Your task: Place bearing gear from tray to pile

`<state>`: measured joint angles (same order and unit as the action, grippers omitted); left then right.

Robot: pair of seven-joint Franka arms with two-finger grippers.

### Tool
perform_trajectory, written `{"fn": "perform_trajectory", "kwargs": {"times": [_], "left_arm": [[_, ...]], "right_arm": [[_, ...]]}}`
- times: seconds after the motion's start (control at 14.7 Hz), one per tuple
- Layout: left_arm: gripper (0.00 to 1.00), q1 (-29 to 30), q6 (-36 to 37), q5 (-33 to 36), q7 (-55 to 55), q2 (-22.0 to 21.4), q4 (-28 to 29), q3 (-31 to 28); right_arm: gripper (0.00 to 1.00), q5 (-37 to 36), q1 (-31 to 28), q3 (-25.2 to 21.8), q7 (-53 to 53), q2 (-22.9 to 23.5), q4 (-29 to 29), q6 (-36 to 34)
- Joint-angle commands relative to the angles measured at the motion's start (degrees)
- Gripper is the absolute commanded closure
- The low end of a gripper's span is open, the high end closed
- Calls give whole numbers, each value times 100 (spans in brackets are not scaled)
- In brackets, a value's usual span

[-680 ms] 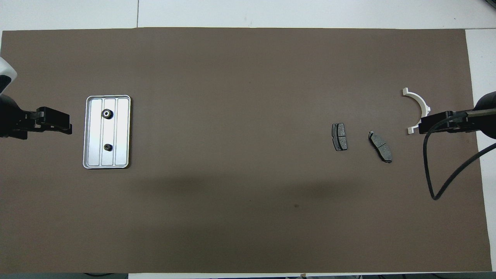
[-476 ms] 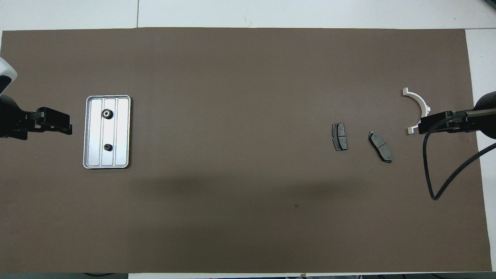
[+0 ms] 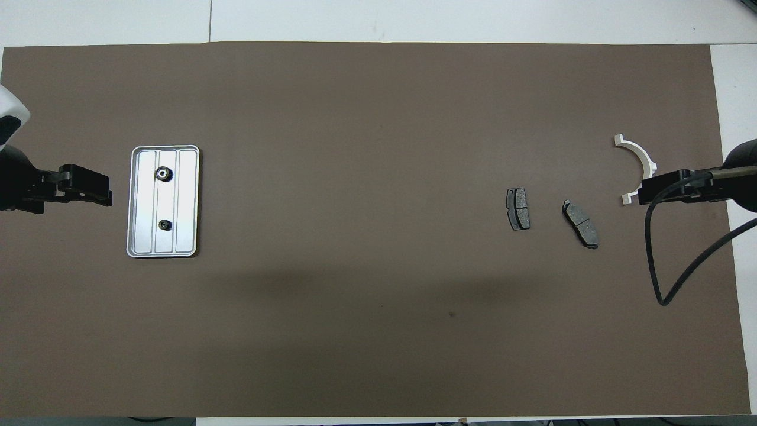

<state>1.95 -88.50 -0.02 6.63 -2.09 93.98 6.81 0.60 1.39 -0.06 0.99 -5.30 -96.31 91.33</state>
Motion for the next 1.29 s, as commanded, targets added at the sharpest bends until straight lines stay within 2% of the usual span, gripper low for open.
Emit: {"fn": "perform_trajectory", "kwargs": {"times": [0.0,0.14,0.34,0.75,0.88,1.02,1.22], "left_arm": [[0,24,-227,116,5,-194,223,57],[0,86,-1069,90,-21,-327,751,22],[0,191,-1896,81,-30,-47,998,13],[0,218,-3804,116,-39,1359,1122,4],[0,227,-4174,133,-39,1798,1079,-4],[2,280,-4325,160,-39,2036,1061,-4],[15,411,-4299,195,-39,2160,1078,-4]], "right_arm": [[0,-69,11,-3,-55,-15,33,-10],[0,-52,11,-3,-55,-15,33,-1],[0,-17,-7,-3,-55,-24,33,51],[0,54,-24,-3,-82,-50,33,25],[0,54,-25,-12,-108,-51,33,-10],[0,54,19,-3,-117,-59,33,-28],[0,54,37,6,-117,-112,33,-36]]}}
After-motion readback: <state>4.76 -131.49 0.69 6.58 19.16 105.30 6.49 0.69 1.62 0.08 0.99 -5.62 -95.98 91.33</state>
